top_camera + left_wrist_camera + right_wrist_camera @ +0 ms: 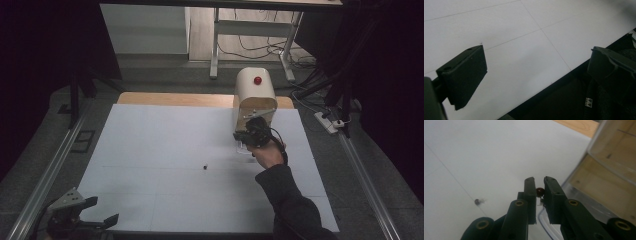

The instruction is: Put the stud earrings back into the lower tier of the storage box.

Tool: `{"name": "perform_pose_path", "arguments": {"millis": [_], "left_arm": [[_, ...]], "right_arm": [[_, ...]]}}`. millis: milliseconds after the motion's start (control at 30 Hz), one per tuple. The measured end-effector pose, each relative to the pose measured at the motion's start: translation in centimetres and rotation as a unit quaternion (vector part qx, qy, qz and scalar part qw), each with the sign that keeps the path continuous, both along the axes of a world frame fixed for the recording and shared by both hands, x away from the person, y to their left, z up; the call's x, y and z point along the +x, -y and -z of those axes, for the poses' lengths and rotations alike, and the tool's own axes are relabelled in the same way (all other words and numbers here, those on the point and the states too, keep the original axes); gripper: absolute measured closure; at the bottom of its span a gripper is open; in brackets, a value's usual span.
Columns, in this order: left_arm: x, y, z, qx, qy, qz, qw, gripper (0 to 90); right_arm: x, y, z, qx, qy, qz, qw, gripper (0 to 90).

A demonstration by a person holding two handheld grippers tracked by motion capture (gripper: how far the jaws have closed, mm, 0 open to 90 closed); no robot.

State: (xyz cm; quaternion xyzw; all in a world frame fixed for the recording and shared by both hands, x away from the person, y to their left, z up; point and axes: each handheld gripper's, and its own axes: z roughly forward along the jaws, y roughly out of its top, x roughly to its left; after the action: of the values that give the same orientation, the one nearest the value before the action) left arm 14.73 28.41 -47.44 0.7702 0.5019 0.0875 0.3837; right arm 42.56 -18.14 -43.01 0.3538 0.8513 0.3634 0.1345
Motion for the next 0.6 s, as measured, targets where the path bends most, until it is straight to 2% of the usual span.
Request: {"name": "perform_pose_path", "arguments": {"millis": [100,233,433,600], "left_arm": [[0.0,0.0,0.0,0.0,0.0,0.0,1.0,2.4],[0.0,0.0,0.0,0.002,0.0,-0.001,1.0,2.5],[0.0,0.0,0.0,0.002,-0.001,-0.001,1.0,2.7],[0.0,0.0,0.0,0.001,-0.001,-0.001,1.0,2.7]], "right_arm": [[0.2,0.7,0.0,-0.011,0.012,0.006,0.9999,80.0],[0.6,1.7,0.6,-0.028,0.016,0.026,0.9991,79.9],[1.0,2.9,1.8,-0.041,0.007,0.047,0.998,79.8],[1.1,3.3,2.4,-0.047,-0.001,0.052,0.9976,77.9]]}}
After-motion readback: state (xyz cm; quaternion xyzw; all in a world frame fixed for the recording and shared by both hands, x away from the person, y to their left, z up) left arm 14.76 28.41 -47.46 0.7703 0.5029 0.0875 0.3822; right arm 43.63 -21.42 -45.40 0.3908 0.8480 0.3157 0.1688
